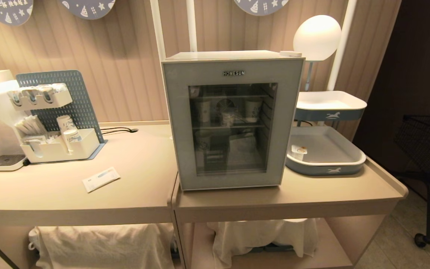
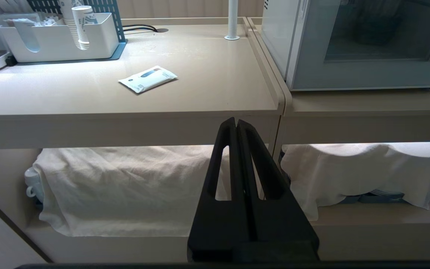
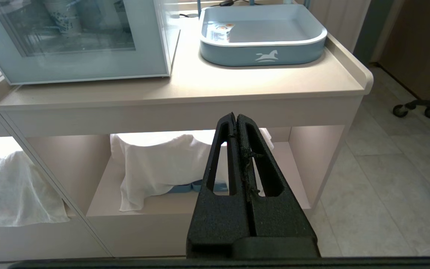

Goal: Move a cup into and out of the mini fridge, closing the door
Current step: Open the freezer door

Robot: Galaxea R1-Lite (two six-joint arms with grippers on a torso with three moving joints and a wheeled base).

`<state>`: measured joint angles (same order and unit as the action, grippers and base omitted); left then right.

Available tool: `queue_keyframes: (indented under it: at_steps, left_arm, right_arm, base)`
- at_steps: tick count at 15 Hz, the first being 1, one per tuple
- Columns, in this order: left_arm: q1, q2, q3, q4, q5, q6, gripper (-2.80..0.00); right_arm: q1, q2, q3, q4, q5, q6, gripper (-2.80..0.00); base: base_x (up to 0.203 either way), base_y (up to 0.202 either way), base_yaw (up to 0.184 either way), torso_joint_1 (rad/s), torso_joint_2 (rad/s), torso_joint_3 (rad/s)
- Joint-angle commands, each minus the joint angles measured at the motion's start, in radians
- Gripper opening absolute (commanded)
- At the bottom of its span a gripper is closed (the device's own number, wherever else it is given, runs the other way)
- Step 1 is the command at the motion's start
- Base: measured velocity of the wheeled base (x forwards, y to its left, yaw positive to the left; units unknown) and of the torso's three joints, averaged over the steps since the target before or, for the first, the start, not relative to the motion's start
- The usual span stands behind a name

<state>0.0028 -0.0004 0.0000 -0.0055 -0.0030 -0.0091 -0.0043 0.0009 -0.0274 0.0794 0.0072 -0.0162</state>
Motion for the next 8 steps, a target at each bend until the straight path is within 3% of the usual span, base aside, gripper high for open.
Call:
queue_keyframes:
  at_steps: [1, 3, 8]
  left_arm:
    - [0.0, 0.0, 0.0, -0.001, 0.0, 0.0, -2.8]
    - [0.0, 0.0, 0.0, -0.001, 0.0, 0.0, -2.8]
    - [0.0, 0.0, 0.0, -0.001, 0.0, 0.0, -2.8]
  right_arm:
    - [0.0, 0.002, 0.001, 0.0, 0.0, 0.001, -2.8]
    - [0.001, 0.002, 0.0, 0.0, 0.0, 0.001, -2.8]
    - [0.0, 0.002, 0.0, 0.0, -0.001, 0.001, -2.8]
  base:
    - [0.0, 0.0, 0.0, 0.0, 0.0, 0.0]
    - [0.058, 0.0, 0.003, 0.001, 0.0, 0.004]
    - [0.186, 0.0, -0.001, 0.004, 0.0, -0.002]
